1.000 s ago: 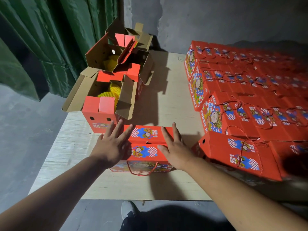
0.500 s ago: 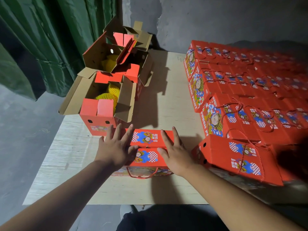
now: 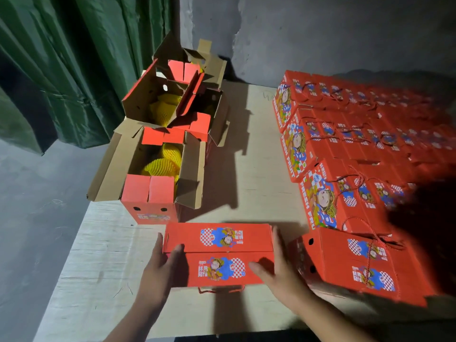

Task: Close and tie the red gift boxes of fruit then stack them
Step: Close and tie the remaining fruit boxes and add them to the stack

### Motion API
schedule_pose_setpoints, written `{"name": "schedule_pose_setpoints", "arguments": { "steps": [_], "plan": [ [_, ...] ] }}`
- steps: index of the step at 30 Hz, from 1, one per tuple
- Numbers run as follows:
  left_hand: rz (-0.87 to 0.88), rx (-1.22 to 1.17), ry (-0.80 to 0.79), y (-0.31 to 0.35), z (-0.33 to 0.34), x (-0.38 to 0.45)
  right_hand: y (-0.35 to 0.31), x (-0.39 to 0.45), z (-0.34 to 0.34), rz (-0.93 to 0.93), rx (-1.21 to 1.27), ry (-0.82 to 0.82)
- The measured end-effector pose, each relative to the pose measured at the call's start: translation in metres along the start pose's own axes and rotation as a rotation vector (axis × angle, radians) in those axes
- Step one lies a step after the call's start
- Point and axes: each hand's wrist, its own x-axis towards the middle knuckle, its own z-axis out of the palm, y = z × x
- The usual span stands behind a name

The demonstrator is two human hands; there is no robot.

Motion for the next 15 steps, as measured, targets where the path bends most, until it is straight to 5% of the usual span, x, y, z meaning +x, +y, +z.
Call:
{"name": "schedule_pose_setpoints", "arguments": {
  "steps": [5, 10, 15],
  "plan": [
    [-0.097, -0.202, -0.184, 0.0, -0.001, 0.003, -0.002, -0.011, 0.013, 0.017, -0.034, -0.043],
    [-0.172, -0.178, -0.198, 0.012, -0.008, 0.003, -0.02, -0.011, 0.015, -0.096, -0.8, 0.061],
    [-0.124, -0.169, -0.16, 0.022, -0.015, -0.003, -0.035, -0.005, 0.044, -0.536, -0.692, 0.186]
  ]
}}
